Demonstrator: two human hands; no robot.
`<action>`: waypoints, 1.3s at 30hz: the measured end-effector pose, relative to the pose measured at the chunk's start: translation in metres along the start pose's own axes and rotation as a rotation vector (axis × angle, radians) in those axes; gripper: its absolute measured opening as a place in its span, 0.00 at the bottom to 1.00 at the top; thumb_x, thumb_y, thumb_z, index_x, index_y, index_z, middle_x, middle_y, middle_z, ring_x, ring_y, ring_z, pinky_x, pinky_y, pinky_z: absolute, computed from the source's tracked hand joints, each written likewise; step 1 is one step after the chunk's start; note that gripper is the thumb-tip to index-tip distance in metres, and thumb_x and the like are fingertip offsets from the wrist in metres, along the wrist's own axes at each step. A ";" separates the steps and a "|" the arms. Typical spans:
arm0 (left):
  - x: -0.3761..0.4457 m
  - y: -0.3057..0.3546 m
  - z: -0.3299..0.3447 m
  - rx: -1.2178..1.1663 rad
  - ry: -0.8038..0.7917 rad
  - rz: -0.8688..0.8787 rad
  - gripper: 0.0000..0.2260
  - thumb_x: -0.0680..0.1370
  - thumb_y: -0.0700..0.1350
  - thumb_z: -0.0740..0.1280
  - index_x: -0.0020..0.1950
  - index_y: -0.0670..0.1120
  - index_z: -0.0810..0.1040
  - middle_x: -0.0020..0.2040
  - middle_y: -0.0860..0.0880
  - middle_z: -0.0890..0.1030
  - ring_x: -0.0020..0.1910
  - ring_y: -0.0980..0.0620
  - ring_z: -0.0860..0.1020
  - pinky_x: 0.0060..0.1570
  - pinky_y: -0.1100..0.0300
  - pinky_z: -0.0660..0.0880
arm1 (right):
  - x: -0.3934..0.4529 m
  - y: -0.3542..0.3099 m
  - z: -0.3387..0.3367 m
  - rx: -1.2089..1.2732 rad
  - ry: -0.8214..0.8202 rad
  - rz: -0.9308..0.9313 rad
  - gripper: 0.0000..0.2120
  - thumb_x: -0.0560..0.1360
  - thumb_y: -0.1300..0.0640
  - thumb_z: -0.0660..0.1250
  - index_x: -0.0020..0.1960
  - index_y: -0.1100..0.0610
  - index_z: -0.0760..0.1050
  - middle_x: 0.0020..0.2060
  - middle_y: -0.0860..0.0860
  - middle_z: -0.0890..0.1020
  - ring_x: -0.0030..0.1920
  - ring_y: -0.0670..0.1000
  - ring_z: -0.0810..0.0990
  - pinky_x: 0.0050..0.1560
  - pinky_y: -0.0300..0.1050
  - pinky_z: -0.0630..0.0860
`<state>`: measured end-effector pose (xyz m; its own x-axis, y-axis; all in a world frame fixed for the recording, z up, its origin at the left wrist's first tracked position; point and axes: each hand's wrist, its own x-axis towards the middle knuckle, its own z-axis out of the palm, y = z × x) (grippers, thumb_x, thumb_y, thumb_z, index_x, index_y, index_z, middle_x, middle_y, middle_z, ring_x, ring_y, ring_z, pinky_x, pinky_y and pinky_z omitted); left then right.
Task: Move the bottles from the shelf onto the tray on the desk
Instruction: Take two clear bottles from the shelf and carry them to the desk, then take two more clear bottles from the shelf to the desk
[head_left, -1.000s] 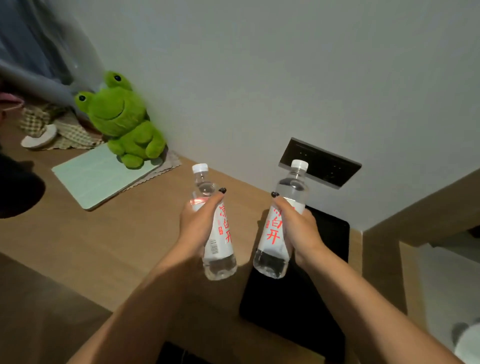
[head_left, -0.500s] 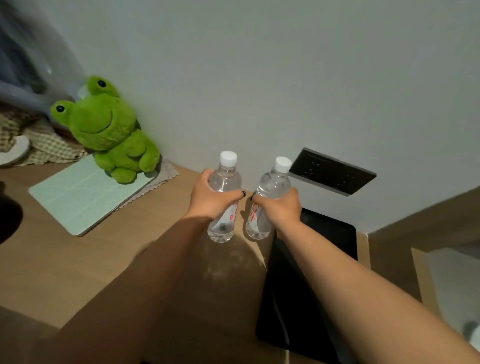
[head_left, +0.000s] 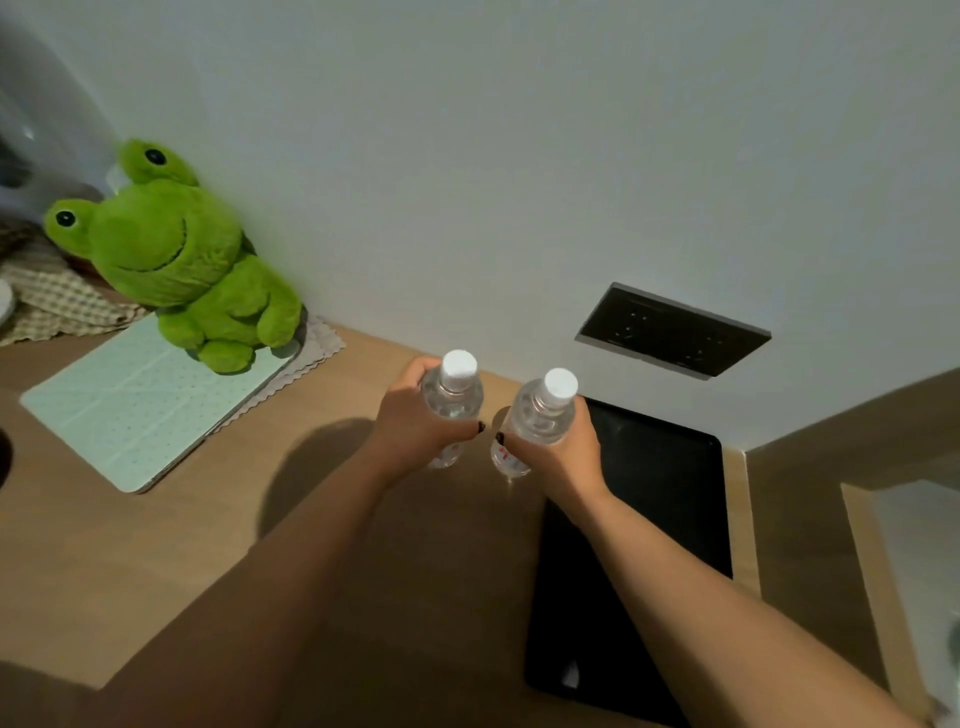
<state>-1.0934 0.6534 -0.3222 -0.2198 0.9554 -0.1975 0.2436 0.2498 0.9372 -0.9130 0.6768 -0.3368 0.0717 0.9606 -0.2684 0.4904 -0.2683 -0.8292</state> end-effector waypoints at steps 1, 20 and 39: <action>-0.001 0.000 0.001 0.026 -0.007 0.021 0.27 0.62 0.39 0.80 0.56 0.49 0.72 0.46 0.59 0.77 0.42 0.65 0.75 0.38 0.75 0.72 | -0.001 0.000 -0.001 0.010 -0.004 -0.004 0.25 0.59 0.47 0.76 0.53 0.51 0.74 0.44 0.49 0.83 0.46 0.47 0.83 0.49 0.53 0.82; -0.019 0.017 -0.002 0.084 -0.060 0.015 0.38 0.63 0.44 0.80 0.69 0.51 0.65 0.61 0.52 0.75 0.59 0.53 0.75 0.59 0.57 0.71 | -0.023 -0.009 -0.040 -0.017 -0.141 -0.066 0.43 0.66 0.56 0.78 0.75 0.51 0.61 0.71 0.49 0.70 0.69 0.50 0.69 0.69 0.49 0.68; -0.199 0.117 0.124 0.568 -0.091 0.525 0.45 0.74 0.54 0.69 0.79 0.48 0.41 0.79 0.52 0.37 0.76 0.56 0.36 0.74 0.55 0.43 | -0.182 0.059 -0.214 -0.505 0.008 -0.409 0.36 0.79 0.47 0.62 0.79 0.52 0.46 0.79 0.47 0.47 0.78 0.46 0.42 0.75 0.47 0.49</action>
<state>-0.9041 0.5124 -0.2089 0.1307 0.9740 0.1851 0.7465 -0.2195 0.6281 -0.7117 0.5016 -0.2320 -0.2015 0.9792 0.0254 0.8275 0.1841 -0.5305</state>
